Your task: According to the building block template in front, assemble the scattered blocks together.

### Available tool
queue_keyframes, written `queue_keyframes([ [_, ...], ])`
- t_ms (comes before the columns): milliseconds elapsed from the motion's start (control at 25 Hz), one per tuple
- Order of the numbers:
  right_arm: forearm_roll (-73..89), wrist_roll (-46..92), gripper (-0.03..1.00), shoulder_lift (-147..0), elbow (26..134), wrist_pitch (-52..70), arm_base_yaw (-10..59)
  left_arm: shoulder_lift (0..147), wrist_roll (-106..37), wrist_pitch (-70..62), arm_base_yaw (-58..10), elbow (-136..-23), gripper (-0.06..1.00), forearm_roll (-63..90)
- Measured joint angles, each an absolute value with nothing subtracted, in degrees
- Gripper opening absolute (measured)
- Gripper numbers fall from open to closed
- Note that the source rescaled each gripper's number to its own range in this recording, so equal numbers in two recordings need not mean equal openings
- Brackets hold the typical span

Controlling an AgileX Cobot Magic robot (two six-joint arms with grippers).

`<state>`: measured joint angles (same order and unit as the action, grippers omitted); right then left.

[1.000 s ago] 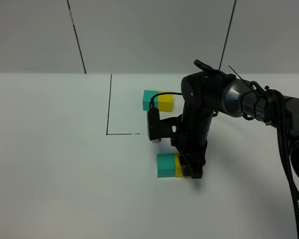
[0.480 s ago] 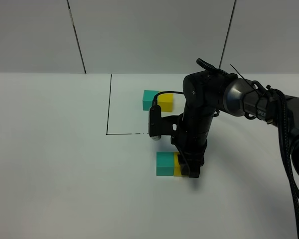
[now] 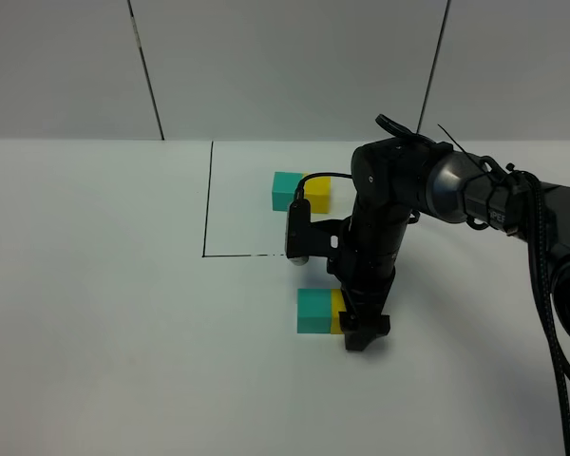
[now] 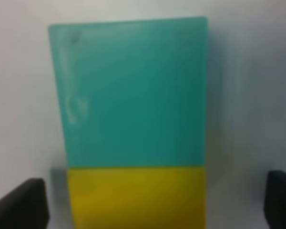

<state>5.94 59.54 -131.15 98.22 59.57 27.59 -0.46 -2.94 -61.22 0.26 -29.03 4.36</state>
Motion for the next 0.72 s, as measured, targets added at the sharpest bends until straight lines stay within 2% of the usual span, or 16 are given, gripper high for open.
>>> queue_keyframes([
  [40,5.88,58.67,0.96,-131.01,98.22,59.57,27.59,-0.46,-2.94,-61.22,0.26,-29.03,0.87,4.36],
  [80,5.76,57.76,1.0,-130.53,98.22,59.62,27.59,-0.46,-2.94,-61.22,0.26,-29.03,0.87,4.36],
  [360,6.74,42.55,1.0,-118.94,98.22,63.11,25.22,-0.46,-2.94,-61.22,0.26,-29.03,0.87,4.36],
  [520,7.44,29.42,1.0,-112.18,97.3,64.57,17.93,-0.46,-2.94,-61.22,0.26,-29.03,0.87,4.36],
  [720,7.34,19.88,1.0,-101.5,86.6,60.93,6.15,-0.46,-2.94,-61.22,0.26,-29.03,0.87,4.36],
])
